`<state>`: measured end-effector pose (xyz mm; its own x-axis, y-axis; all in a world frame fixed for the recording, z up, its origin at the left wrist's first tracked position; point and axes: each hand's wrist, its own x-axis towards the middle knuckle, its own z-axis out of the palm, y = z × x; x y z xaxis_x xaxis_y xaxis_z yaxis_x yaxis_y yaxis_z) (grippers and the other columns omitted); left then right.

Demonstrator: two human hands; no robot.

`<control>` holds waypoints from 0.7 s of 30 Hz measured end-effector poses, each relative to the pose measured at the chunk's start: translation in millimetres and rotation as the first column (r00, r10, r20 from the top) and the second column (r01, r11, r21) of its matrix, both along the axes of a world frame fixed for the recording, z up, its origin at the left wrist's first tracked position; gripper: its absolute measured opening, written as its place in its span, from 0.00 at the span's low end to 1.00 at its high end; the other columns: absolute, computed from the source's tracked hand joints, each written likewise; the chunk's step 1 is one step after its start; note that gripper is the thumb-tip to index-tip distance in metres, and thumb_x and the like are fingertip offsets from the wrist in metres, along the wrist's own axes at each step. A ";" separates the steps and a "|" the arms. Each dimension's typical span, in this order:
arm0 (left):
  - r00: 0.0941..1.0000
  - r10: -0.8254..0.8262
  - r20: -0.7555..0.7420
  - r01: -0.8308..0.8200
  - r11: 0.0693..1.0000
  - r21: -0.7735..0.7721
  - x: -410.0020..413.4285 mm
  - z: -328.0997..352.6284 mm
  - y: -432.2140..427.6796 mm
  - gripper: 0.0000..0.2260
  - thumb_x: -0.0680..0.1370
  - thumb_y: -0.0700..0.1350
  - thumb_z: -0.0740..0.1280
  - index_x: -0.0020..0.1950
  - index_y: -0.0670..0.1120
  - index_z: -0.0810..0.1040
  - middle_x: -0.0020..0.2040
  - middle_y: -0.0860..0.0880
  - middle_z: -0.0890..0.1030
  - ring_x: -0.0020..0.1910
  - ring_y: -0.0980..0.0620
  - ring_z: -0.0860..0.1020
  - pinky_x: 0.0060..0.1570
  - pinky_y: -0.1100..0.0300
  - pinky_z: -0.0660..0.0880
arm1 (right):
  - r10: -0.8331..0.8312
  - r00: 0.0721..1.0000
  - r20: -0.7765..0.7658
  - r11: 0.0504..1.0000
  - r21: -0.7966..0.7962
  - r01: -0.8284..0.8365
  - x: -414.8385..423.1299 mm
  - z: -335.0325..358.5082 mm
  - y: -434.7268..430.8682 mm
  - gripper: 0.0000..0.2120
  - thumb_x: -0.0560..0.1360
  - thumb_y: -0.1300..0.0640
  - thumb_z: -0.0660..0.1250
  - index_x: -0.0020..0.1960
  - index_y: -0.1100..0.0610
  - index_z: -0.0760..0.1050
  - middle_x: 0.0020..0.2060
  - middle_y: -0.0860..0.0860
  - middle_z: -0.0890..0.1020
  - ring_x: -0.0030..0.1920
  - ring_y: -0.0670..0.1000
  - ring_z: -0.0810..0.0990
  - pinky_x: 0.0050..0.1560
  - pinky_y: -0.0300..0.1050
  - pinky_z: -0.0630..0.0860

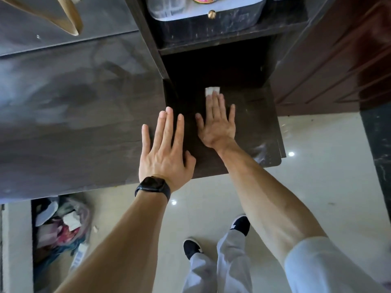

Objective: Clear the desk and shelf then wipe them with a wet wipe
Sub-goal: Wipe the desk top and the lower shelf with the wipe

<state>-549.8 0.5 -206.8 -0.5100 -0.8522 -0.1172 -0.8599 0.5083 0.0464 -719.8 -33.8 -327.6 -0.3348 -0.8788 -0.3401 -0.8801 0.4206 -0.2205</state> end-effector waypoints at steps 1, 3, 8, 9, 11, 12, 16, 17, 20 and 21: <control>1.000 0.000 0.000 0.000 1.000 0.003 0.0 -0.2 0.3 0.36 0.75 0.51 0.59 0.80 0.44 0.50 0.81 0.43 0.46 0.80 0.48 0.43 0.76 0.41 0.43 | -0.105 0.994 0.009 0.994 0.010 0.105 -5.4 0.0 -1.1 0.34 0.81 0.38 0.36 0.80 0.55 0.34 0.79 0.52 0.35 0.78 0.51 0.32 0.77 0.60 0.34; 1.000 0.002 0.003 -0.002 1.000 0.004 -0.4 0.0 -0.1 0.36 0.75 0.51 0.59 0.81 0.45 0.49 0.81 0.44 0.46 0.80 0.48 0.43 0.77 0.41 0.43 | -0.300 0.953 0.033 0.954 0.013 0.300 -15.9 -0.7 4.6 0.36 0.80 0.38 0.37 0.80 0.57 0.34 0.80 0.54 0.36 0.79 0.52 0.33 0.77 0.60 0.34; 1.000 0.003 0.007 -0.003 1.000 0.016 -0.6 2.9 -3.6 0.36 0.76 0.52 0.58 0.81 0.46 0.48 0.81 0.44 0.45 0.80 0.48 0.42 0.77 0.42 0.42 | -0.574 0.819 0.020 0.818 -0.021 0.574 -34.2 3.4 61.4 0.40 0.79 0.34 0.40 0.80 0.60 0.36 0.80 0.57 0.39 0.80 0.54 0.37 0.78 0.61 0.40; 1.000 0.001 0.004 -0.001 1.000 0.019 -0.6 2.9 -3.6 0.36 0.76 0.52 0.58 0.81 0.46 0.47 0.81 0.44 0.45 0.80 0.48 0.42 0.77 0.41 0.42 | -0.585 0.811 0.027 0.811 0.001 0.585 -32.0 6.3 74.8 0.41 0.79 0.34 0.40 0.80 0.60 0.36 0.80 0.57 0.39 0.80 0.54 0.37 0.78 0.61 0.40; 1.000 0.002 -0.004 -0.002 1.000 0.021 -0.7 3.0 -2.8 0.35 0.76 0.52 0.57 0.81 0.46 0.47 0.81 0.44 0.45 0.80 0.47 0.43 0.77 0.41 0.43 | -0.557 0.829 0.050 0.831 0.042 0.555 -21.4 10.7 98.2 0.41 0.79 0.33 0.40 0.80 0.60 0.35 0.80 0.57 0.38 0.79 0.53 0.35 0.78 0.61 0.39; 1.000 0.003 -0.005 -0.003 1.000 0.022 -1.0 3.3 -2.3 0.36 0.76 0.52 0.57 0.81 0.47 0.47 0.81 0.44 0.45 0.80 0.47 0.43 0.76 0.40 0.44 | -0.511 0.858 0.052 0.860 0.049 0.508 -11.8 11.9 107.6 0.41 0.79 0.33 0.40 0.80 0.60 0.35 0.80 0.56 0.38 0.79 0.53 0.35 0.78 0.60 0.39; 1.000 0.007 -0.008 -0.006 1.000 0.023 -1.0 2.8 -1.8 0.36 0.76 0.53 0.58 0.81 0.47 0.47 0.81 0.44 0.45 0.80 0.47 0.43 0.76 0.40 0.44 | -0.124 0.992 0.024 0.992 0.001 0.124 58.8 9.5 130.5 0.38 0.80 0.36 0.41 0.80 0.60 0.38 0.80 0.56 0.39 0.79 0.53 0.36 0.78 0.58 0.37; 1.000 0.008 -0.006 -0.008 1.000 0.022 -1.0 2.7 -2.0 0.36 0.76 0.53 0.57 0.81 0.47 0.48 0.81 0.44 0.45 0.80 0.47 0.43 0.76 0.40 0.44 | -0.018 0.999 0.032 0.999 -0.028 0.019 77.1 6.0 132.8 0.37 0.81 0.38 0.43 0.80 0.60 0.39 0.80 0.55 0.40 0.80 0.53 0.36 0.78 0.59 0.39; 1.000 0.007 -0.007 -0.007 1.000 0.013 -0.4 1.9 -2.5 0.34 0.77 0.55 0.53 0.81 0.47 0.48 0.81 0.44 0.45 0.80 0.47 0.43 0.77 0.41 0.43 | 0.150 0.988 0.048 0.982 -0.120 -0.143 90.4 0.1 131.3 0.31 0.82 0.45 0.46 0.81 0.57 0.46 0.81 0.52 0.46 0.80 0.50 0.41 0.78 0.61 0.49; 1.000 0.005 -0.009 -0.005 1.000 0.012 -0.3 1.8 -3.0 0.34 0.77 0.54 0.54 0.81 0.47 0.48 0.81 0.44 0.45 0.80 0.47 0.43 0.77 0.41 0.43 | 0.158 0.987 0.034 0.979 -0.134 -0.152 80.1 -1.7 131.4 0.31 0.83 0.45 0.46 0.81 0.57 0.47 0.81 0.52 0.47 0.80 0.49 0.42 0.78 0.60 0.49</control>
